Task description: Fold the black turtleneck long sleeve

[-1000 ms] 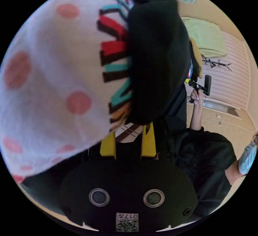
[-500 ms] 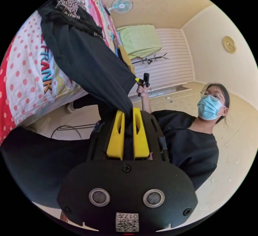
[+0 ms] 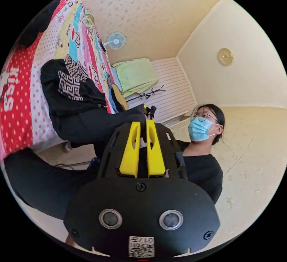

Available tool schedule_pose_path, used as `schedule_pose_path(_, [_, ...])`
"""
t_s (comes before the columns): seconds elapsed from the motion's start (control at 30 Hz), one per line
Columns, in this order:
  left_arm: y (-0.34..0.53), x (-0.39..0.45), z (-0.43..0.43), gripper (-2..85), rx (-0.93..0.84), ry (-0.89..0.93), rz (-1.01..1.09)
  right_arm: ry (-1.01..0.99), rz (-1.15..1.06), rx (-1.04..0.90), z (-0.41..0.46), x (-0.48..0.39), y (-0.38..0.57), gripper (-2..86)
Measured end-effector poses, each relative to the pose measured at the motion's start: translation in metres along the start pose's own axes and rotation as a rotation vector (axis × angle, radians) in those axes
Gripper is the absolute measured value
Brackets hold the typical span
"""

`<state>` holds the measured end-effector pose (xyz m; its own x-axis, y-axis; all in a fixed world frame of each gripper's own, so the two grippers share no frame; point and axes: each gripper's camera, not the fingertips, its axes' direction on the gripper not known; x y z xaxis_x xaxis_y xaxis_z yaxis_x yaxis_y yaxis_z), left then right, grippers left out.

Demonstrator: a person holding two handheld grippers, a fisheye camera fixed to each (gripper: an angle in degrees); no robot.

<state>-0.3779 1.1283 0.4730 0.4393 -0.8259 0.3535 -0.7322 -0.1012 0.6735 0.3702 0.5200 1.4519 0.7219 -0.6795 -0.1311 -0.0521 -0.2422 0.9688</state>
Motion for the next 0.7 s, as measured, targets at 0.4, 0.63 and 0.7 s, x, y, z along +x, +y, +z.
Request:
schedule_pose_path(0.4, [-0.068, -0.046, 0.039, 11.8, 0.288, -0.617, -0.081, 0.546, 0.176, -0.21, 0.177, 0.11, -0.09, 11.4])
schedule_pose_path(0.63, [-0.026, -0.13, 0.079, 5.4, 0.075, -0.715, -0.295, 0.276, 0.422, -0.421, 0.213, 0.186, 0.036, 5.6])
schedule_pose_path(0.7, [-0.018, -0.134, 0.083, 1.6, 0.035, -0.639, -0.289, 0.188, 0.42, -0.385, 0.192, 0.184, 0.051, 3.7])
